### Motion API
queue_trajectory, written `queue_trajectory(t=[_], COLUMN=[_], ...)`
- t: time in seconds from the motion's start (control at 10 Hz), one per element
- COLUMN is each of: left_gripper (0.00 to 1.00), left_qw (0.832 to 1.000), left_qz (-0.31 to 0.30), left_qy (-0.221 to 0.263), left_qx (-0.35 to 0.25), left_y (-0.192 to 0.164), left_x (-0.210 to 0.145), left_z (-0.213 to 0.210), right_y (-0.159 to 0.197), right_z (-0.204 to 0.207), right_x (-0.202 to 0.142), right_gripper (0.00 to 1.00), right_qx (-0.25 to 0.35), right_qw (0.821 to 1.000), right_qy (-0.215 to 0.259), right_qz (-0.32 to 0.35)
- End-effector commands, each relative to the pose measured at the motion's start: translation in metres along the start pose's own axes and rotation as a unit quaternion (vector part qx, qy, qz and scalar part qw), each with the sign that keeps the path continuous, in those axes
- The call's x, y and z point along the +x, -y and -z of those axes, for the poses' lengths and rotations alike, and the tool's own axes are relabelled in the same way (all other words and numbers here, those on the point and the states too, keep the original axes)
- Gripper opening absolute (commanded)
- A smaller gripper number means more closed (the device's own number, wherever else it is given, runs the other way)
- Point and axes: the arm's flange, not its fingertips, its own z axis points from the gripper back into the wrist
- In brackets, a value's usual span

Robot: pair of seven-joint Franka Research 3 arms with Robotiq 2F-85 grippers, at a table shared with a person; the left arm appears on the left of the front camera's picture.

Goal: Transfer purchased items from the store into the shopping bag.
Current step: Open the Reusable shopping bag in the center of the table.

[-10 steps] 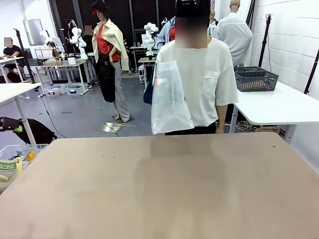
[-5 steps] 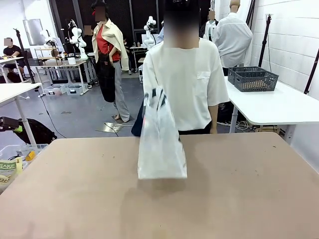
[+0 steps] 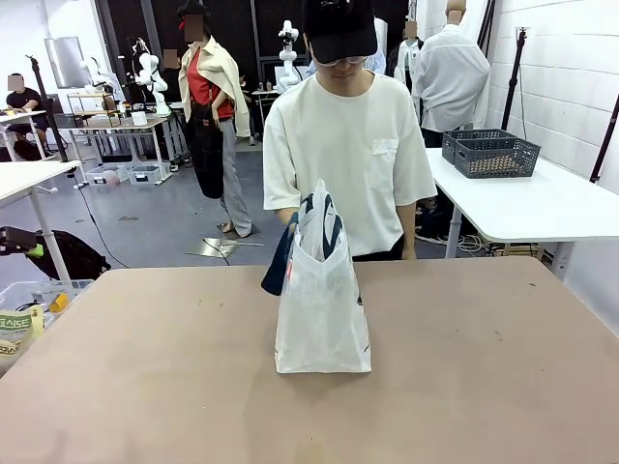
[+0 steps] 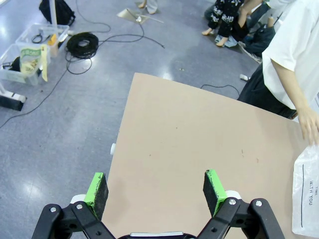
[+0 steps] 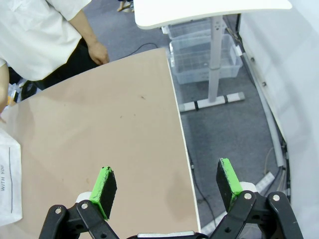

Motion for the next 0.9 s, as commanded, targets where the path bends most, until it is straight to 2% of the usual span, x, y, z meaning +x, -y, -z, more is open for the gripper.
queue_trajectory(t=[0.0,0.5,0.8], left_gripper=[1.00,1.00,1.00], left_qw=[1.000,1.000,0.995], left_qz=[-0.002,0.000,0.098], left_qy=[-0.003,0.000,0.023], left_qx=[0.006,0.000,-0.025], left_y=[0.000,0.000,0.072], left_x=[0.002,0.000,0.040], left_z=[-0.002,0.000,0.002], right_y=[0.001,0.000,-0.054], right_z=[0.001,0.000,-0.026], right_x=[-0.001,0.000,0.025], right_gripper=[1.00,1.00,1.00], right_qx=[0.001,0.000,0.015], right_qw=[1.000,1.000,0.999], right_qy=[-0.002,0.000,0.016], right_qz=[0.004,0.000,-0.049])
